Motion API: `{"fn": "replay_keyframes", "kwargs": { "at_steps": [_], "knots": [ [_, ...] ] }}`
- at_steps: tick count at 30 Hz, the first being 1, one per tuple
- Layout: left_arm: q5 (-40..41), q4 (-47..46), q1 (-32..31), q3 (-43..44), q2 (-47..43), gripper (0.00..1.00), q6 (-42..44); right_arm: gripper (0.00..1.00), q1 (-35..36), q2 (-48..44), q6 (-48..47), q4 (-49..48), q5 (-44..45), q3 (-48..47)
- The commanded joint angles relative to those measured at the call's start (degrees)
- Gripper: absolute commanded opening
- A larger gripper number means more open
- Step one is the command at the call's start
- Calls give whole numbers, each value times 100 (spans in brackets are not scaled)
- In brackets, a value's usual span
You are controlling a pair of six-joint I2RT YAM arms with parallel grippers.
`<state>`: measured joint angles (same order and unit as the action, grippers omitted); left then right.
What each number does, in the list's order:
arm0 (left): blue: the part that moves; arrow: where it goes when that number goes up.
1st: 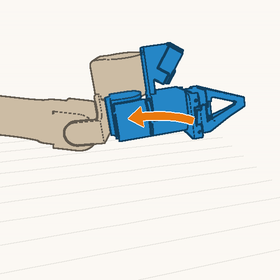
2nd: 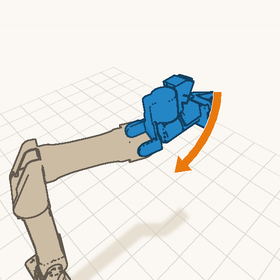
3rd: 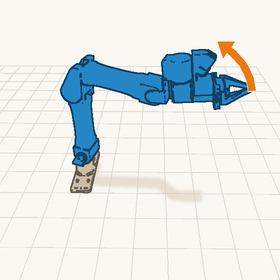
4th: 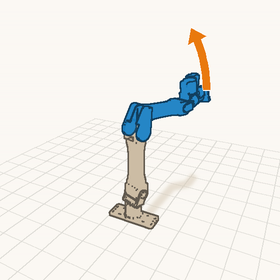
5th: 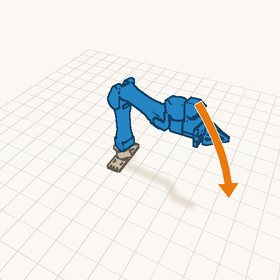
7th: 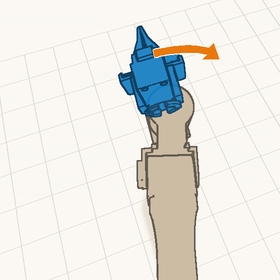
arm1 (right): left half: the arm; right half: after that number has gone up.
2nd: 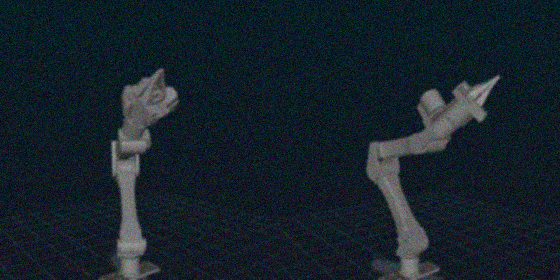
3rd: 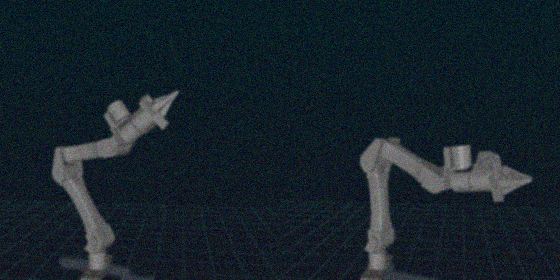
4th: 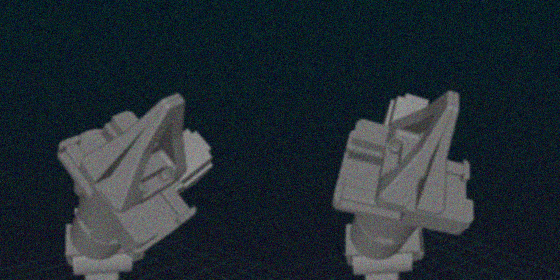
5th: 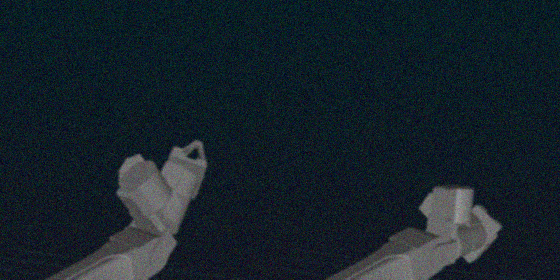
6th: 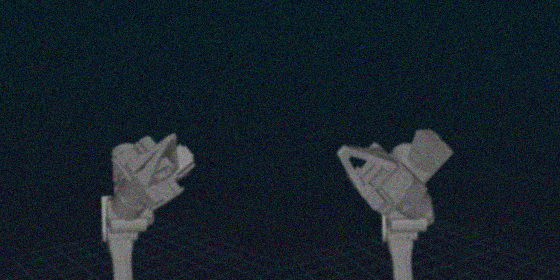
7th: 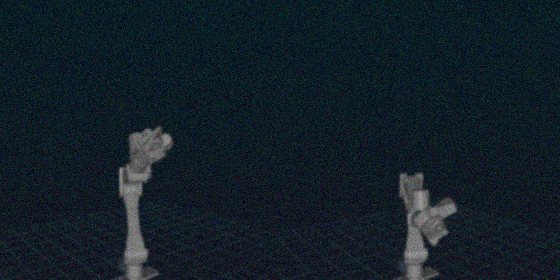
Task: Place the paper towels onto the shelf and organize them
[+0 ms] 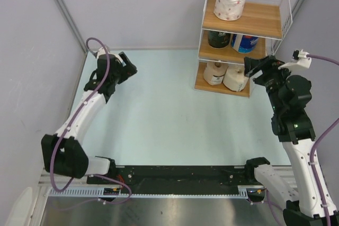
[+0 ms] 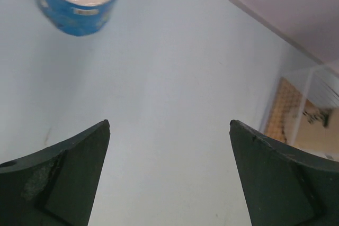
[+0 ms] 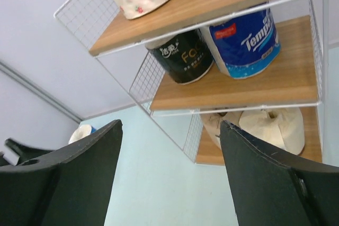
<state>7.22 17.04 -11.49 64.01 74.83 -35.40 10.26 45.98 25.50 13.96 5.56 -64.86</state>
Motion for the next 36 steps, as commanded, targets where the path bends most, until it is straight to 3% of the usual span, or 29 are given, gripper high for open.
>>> {"fn": "replay_keyframes", "kwargs": {
  "at_steps": [1,6,13,36],
  "knots": [
    [1226,177,383,524,637,100,-731,79,107,-299,61,625,-20,44],
    [1922,432,735,1157,1673,100,-1030,79,108,-563,52,986,-73,52],
    [2029,476,1069,1869,2650,100,-1285,79,116,-712,-36,1197,-29,53],
    [1440,-587,1685,2151,3679,99,-1558,79,116,-827,8,1250,-214,52]
  ]
}}
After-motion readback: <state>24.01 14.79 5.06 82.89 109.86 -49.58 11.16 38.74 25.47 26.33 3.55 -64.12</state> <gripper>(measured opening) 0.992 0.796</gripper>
